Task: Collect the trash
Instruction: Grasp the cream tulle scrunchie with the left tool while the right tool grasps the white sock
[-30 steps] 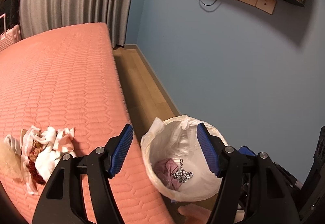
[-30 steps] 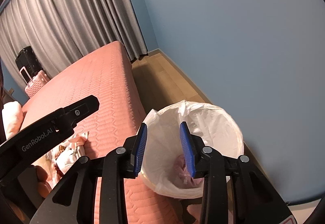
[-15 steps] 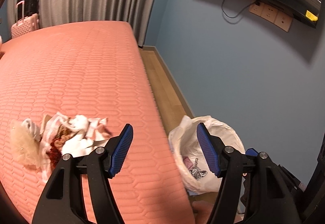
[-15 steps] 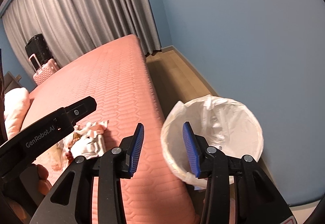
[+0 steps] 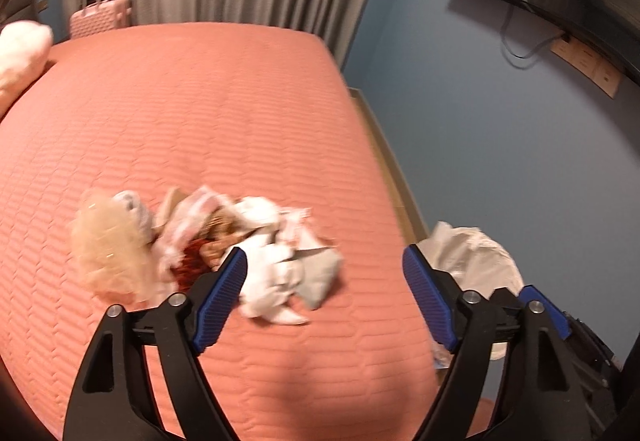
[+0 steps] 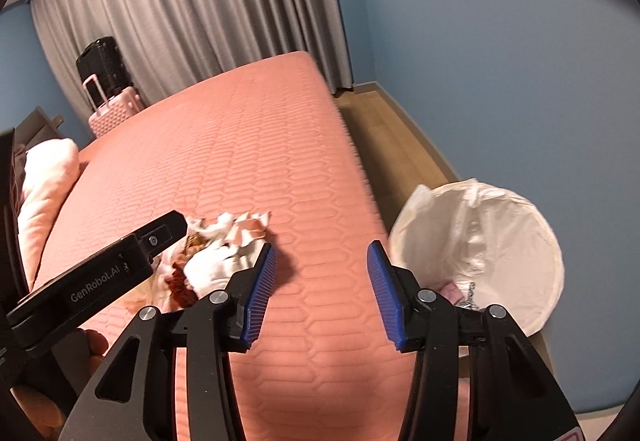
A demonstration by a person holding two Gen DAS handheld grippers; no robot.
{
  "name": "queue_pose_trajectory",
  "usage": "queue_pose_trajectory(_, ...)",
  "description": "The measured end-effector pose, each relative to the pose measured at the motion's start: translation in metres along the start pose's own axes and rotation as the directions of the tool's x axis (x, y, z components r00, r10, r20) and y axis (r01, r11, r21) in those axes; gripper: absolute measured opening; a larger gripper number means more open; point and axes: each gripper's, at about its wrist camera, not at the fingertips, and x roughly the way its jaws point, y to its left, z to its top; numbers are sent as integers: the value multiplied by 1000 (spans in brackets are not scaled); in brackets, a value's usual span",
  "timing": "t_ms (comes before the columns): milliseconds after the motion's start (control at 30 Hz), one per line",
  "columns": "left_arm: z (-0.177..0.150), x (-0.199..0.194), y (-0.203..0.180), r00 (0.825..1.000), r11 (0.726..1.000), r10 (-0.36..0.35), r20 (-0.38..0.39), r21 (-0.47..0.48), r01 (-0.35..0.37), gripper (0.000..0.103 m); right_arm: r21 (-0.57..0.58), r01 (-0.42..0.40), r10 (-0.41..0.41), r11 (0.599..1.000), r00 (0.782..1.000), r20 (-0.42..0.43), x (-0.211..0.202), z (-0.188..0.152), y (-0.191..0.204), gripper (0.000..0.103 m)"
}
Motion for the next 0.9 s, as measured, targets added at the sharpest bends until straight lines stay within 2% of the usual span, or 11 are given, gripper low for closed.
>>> queue_pose_trajectory(167, -2, -1, 42, 997, 996, 78, 1, -52, -78, 90, -37, -23, 22, 999, 999, -24, 11, -9, 30, 51)
queue_pose_trajectory(533, -5, 22, 151, 975, 959, 208, -75, -182, -218, 91, -95, -63, 54, 993, 994, -94, 53, -23, 80, 56)
queue_pose_trajectory(633, -6, 35, 177, 970, 949, 216, -114, -210, -236, 91, -103, -70, 57, 992, 991, -122, 69, -26, 92, 56)
queue_pose_trajectory(900, -11, 69, 226, 963, 925, 183, -196, -297, -236, 91, -128, -86, 62, 988, 982, -181, 110, -29, 122, 56)
